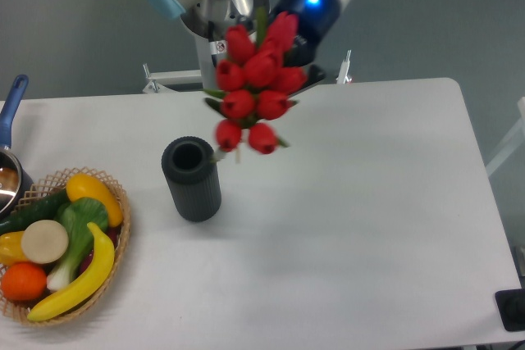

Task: Pick up the flowers from the vase
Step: 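Lift the tulip bunch up out of the vase and carry it aside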

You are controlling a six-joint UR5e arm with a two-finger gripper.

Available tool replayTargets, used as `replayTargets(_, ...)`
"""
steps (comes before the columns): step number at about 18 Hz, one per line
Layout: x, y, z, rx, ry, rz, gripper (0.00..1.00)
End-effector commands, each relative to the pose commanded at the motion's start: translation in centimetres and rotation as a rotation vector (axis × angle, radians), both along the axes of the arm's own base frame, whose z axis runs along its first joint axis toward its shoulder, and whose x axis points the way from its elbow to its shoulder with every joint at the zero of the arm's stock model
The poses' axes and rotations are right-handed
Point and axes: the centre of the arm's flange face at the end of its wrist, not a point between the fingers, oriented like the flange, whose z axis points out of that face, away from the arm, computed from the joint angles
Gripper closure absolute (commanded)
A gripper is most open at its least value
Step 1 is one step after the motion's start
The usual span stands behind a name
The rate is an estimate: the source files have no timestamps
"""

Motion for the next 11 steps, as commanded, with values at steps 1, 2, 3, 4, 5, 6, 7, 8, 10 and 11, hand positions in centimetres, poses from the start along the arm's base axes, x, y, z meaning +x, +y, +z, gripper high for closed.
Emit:
replayTargets(1,-1.1,-0.5,-0.4,-0.005,0.020,0.011,1.00)
replayTargets(2,-2.1,-0.7,-0.6,-0.016,0.043,0.019,1.00)
replayTargets(3,-3.1,-1.1,-0.7,-0.039,0.062,0.043,1.00)
replayTargets(4,-4.3,-1.8,-1.2,-0.082,0.068,0.084,1.00)
replayTargets(5,-5.2,-2.2,-2.1,-0.134,0.073,0.123,1.00)
replayTargets(6,-5.6,-2.6,-2.6,-0.182,0.091,0.153,1.00)
replayTargets(7,-5.8,-2.7,-3.1,-0.224,0.111,0.171,1.00)
replayTargets(8,-6.3,-2.8,-3.9,-0.264,0.123,0.187,1.00)
replayTargets(10,-7.6,-3.1,-5.9,-0.354,0.146,0.212,1.00)
replayTargets(11,-8.4,-3.5,-7.6,-0.448,0.154,0.244,1.00)
